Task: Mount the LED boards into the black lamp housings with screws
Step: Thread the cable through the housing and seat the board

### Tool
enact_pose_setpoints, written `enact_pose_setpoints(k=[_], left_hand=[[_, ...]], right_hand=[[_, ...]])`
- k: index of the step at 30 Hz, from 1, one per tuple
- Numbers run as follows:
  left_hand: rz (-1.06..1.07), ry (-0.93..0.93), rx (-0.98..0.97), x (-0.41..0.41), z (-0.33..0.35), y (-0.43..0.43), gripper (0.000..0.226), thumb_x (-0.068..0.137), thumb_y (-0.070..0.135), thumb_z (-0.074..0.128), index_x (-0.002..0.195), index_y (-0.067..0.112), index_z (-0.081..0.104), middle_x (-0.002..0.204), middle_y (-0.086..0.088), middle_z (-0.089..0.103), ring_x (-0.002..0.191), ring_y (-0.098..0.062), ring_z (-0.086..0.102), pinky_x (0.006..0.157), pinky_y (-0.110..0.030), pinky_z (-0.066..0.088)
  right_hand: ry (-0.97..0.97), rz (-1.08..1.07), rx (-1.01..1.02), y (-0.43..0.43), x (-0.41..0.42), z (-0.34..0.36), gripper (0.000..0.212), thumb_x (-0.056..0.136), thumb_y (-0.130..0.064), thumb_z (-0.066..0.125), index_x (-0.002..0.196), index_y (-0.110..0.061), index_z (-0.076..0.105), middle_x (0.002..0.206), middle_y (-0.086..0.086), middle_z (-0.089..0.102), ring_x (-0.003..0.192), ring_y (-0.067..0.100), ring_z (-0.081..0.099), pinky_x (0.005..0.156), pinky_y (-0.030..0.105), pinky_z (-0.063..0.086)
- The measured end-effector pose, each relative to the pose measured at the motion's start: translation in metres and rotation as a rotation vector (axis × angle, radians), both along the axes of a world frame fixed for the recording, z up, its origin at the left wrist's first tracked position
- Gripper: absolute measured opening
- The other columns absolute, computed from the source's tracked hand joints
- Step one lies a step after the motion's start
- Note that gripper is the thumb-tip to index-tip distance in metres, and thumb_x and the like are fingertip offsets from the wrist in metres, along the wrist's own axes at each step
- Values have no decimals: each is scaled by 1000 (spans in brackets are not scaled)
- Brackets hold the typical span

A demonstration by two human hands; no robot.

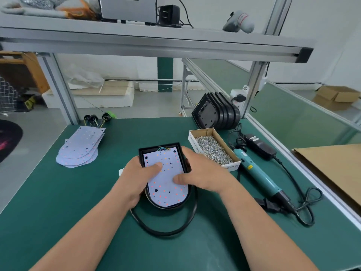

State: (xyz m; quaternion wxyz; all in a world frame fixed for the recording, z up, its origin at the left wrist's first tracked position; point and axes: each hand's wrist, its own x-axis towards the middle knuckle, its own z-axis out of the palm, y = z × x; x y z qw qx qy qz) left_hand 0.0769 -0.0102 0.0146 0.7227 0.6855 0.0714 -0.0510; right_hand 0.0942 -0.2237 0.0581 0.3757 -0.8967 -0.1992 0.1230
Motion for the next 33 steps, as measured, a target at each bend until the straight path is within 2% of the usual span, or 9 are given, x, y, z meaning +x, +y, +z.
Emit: enact_pose_setpoints(k=[3,8,13,16,18,21,27,29,33], left_hand=[[-103,6,85,2,-1,9,28,99,0,66,118,17,77,112,-6,82,101,-30,79,90,-51,62],[-64,-5,117,2,0,4,28,97,-4,67,114,16,78,108,-6,82,99,-30,80,85,-47,64],[-89,-29,62,-1,6,4,27,89,2,75,110,18,78,107,-6,82,98,-30,80,75,-40,64],[-98,-66,37,-4,11,2,41,80,10,76,122,13,73,113,-9,81,105,-32,78,91,-48,62],[-55,-66,20,-4,11,0,36,91,5,76,126,10,69,116,-9,80,108,-33,77,98,-52,60],[59,-27,-2,-4,10,-4,20,106,15,64,126,12,67,116,-6,80,109,-31,76,100,-54,59],[105,-14,45,-4,10,-7,14,105,12,64,115,12,72,108,-7,82,103,-32,78,98,-59,59],[81,-4,85,-3,10,-7,15,105,12,62,112,13,76,106,-6,82,101,-31,79,98,-59,59],[58,-16,269,-3,11,-7,20,99,29,65,105,14,76,102,-8,81,99,-34,77,96,-58,60]], right_hand=[[-46,-20,-52,3,1,-1,74,80,-31,84,143,-33,44,124,-9,66,113,14,63,97,37,52],[-64,-11,-30,4,3,-6,73,80,-23,85,142,-30,48,124,-13,61,110,7,60,88,23,49],[-7,-86,116,3,4,-15,57,88,-30,78,139,-36,54,125,-17,70,117,5,65,101,35,52],[-60,-223,143,10,5,-18,36,95,-41,70,129,-31,60,120,-18,70,113,7,64,95,32,51],[-69,-294,170,13,8,-21,26,95,-39,71,116,-27,62,111,-14,70,104,8,65,87,34,51],[-14,-310,279,14,8,-21,30,87,-36,75,113,-28,63,110,-12,73,104,10,68,94,39,55],[77,-316,362,11,9,-21,39,78,-31,78,114,-26,64,110,-6,76,104,14,72,99,48,56],[76,-326,311,11,11,-20,37,78,-33,78,111,-25,65,109,-5,75,102,15,71,96,46,57],[-91,-289,45,8,8,-13,25,90,-45,75,99,-24,65,91,-8,70,85,12,65,72,24,50]])
